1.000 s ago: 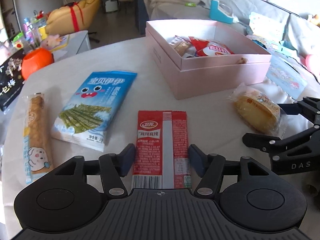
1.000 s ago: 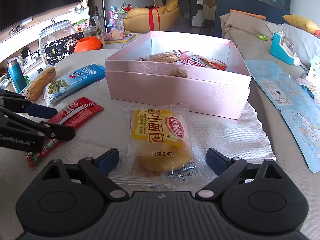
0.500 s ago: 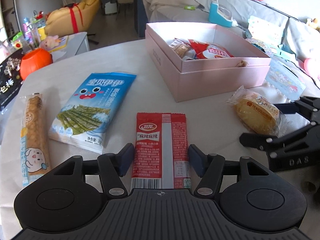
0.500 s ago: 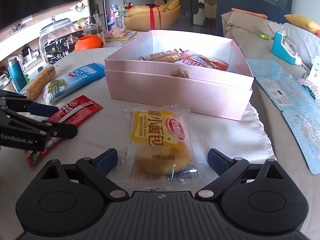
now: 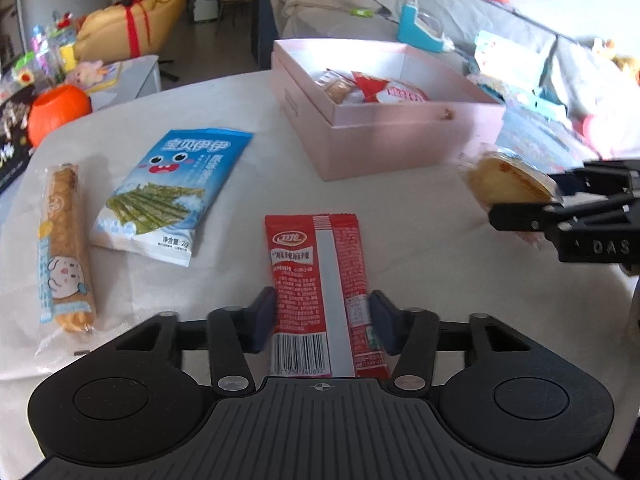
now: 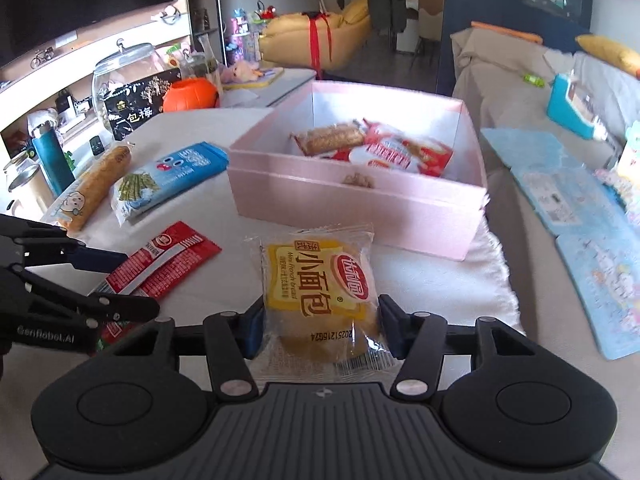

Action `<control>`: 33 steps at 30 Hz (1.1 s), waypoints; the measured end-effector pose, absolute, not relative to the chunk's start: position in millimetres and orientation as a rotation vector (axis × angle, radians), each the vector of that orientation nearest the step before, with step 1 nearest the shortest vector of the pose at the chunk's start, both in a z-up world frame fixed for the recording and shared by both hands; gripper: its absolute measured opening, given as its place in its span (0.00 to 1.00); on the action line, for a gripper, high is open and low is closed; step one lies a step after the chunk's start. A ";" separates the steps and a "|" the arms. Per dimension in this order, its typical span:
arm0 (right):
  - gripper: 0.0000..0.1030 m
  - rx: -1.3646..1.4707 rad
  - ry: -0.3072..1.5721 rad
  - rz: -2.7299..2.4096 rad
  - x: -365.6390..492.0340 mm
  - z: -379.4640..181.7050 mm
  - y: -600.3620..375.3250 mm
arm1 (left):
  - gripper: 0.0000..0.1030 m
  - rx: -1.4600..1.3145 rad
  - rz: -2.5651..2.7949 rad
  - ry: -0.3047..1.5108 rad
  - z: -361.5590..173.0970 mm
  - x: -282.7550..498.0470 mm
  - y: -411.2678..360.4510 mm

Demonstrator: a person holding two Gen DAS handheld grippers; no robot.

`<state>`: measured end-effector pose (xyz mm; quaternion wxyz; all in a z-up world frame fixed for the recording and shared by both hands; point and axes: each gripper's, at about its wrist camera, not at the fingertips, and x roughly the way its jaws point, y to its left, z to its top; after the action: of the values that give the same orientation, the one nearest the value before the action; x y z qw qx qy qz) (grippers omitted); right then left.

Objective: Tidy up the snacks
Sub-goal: 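Lift red strip pack with left tool while right lifts bread bun toward box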

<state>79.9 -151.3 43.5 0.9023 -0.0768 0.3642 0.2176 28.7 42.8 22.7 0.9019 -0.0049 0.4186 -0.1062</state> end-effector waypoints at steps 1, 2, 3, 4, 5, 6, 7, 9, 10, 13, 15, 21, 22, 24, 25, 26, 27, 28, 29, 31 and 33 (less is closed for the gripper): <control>0.54 -0.167 0.742 0.446 77.6 46.8 -151.9 | 0.50 -0.026 -0.228 0.861 25.2 27.8 43.6; 0.54 -0.174 0.731 0.442 75.3 50.0 -153.7 | 0.50 -0.034 -0.240 0.853 27.5 26.0 43.2; 0.54 -0.177 0.724 0.439 73.4 52.6 -155.6 | 0.50 -0.036 -0.253 0.842 30.3 23.9 42.4; 0.54 -0.178 0.717 0.437 71.6 54.7 -157.5 | 0.50 -0.034 -0.262 0.830 33.8 20.9 40.7; 0.54 -0.178 0.712 0.436 69.6 56.5 -159.7 | 0.50 -0.029 -0.268 0.817 37.4 18.3 38.9; 0.54 -0.177 0.706 0.433 67.9 58.2 -162.3 | 0.50 -0.026 -0.274 0.801 41.8 15.7 37.5; 0.54 -0.175 0.701 0.427 66.4 59.2 -165.2 | 0.50 -0.027 -0.279 0.787 46.5 14.3 36.9; 0.54 -0.169 0.693 0.411 64.2 60.4 -170.7 | 0.50 -0.034 -0.291 0.738 63.7 13.7 36.3; 0.54 -0.161 0.689 0.405 63.7 61.5 -174.1 | 0.50 -0.039 -0.298 0.700 76.8 15.8 36.5; 0.54 -0.133 0.651 0.399 64.1 74.1 -182.7 | 0.50 -0.053 -0.308 0.557 125.4 34.3 34.2; 0.54 -0.114 0.596 0.393 66.1 91.5 -187.6 | 0.53 -0.112 -0.339 0.462 155.9 59.2 33.5; 0.54 -0.117 0.500 0.364 80.9 128.7 -188.9 | 0.53 -0.300 -0.390 0.524 154.3 146.0 42.0; 0.54 -0.123 0.499 0.358 82.5 129.0 -189.1 | 0.53 -0.308 -0.390 0.510 146.6 144.8 45.6; 0.54 -0.132 0.511 0.360 84.1 124.2 -189.7 | 0.53 -0.333 -0.390 0.488 128.1 135.5 56.2; 0.54 -0.134 0.524 0.362 85.3 119.6 -190.8 | 0.53 -0.351 -0.391 0.488 118.5 129.8 62.6; 0.54 -0.133 0.543 0.363 87.4 114.5 -190.8 | 0.53 -0.365 -0.391 0.493 110.1 125.3 69.0; 0.54 -0.130 0.567 0.363 90.7 108.3 -191.3 | 0.53 -0.373 -0.384 0.497 104.4 120.5 77.1; 0.54 -0.124 0.593 0.365 95.1 102.7 -191.6 | 0.53 -0.372 -0.365 0.500 100.4 114.4 85.4; 0.54 -0.117 0.610 0.365 97.3 99.5 -191.3 | 0.53 -0.357 -0.333 0.498 98.9 107.5 94.4; 0.53 -0.094 0.611 0.364 105.7 103.9 -192.4 | 0.53 -0.313 -0.260 0.474 105.1 92.9 114.8; 0.53 -0.083 0.558 0.364 113.6 121.6 -188.5 | 0.53 -0.290 -0.161 0.460 113.3 85.8 134.3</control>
<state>113.6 -188.5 121.6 0.9442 -0.0407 0.2738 0.1784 85.8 134.3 113.3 0.9601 -0.1432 0.2268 -0.0792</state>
